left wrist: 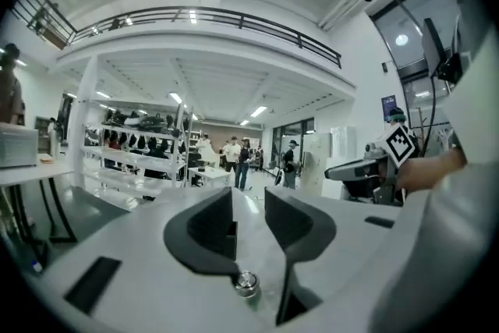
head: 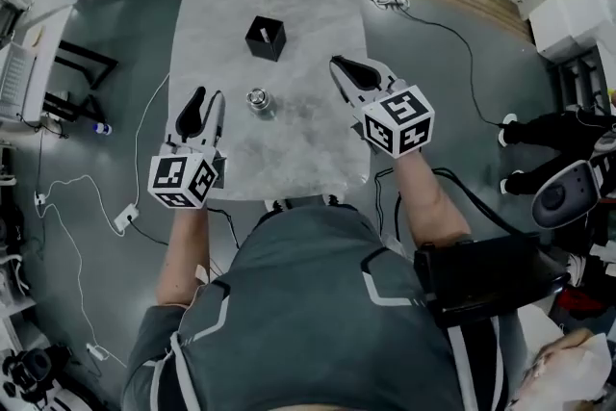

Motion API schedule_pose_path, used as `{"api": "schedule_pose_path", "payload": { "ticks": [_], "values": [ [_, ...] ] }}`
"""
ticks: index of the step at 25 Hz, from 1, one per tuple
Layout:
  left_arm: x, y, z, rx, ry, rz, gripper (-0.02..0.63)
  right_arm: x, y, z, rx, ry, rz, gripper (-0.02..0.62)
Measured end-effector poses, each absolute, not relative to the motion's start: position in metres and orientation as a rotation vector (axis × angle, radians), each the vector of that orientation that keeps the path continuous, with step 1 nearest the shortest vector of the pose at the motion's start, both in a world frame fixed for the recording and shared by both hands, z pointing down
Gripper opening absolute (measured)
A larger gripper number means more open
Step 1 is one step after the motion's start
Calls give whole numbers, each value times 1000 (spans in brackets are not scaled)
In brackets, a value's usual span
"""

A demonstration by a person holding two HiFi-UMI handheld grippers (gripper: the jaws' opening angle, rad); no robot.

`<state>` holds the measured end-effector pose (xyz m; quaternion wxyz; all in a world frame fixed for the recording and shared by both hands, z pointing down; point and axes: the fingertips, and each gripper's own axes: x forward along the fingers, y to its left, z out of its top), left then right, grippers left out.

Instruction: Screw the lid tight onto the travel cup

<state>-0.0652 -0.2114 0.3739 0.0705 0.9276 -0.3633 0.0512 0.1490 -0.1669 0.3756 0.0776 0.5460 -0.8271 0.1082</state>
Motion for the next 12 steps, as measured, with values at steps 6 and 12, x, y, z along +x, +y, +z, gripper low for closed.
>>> {"api": "schedule_pose_path", "payload": {
  "ticks": [6, 12],
  "values": [
    [-72, -210, 337, 2815, -1088, 97, 13, 137, -170, 341, 1642, -2512, 237, 40],
    [-59, -205, 311, 2840, -1082, 139, 9, 144, -168, 319, 1666, -2531, 221, 34]
  ]
}}
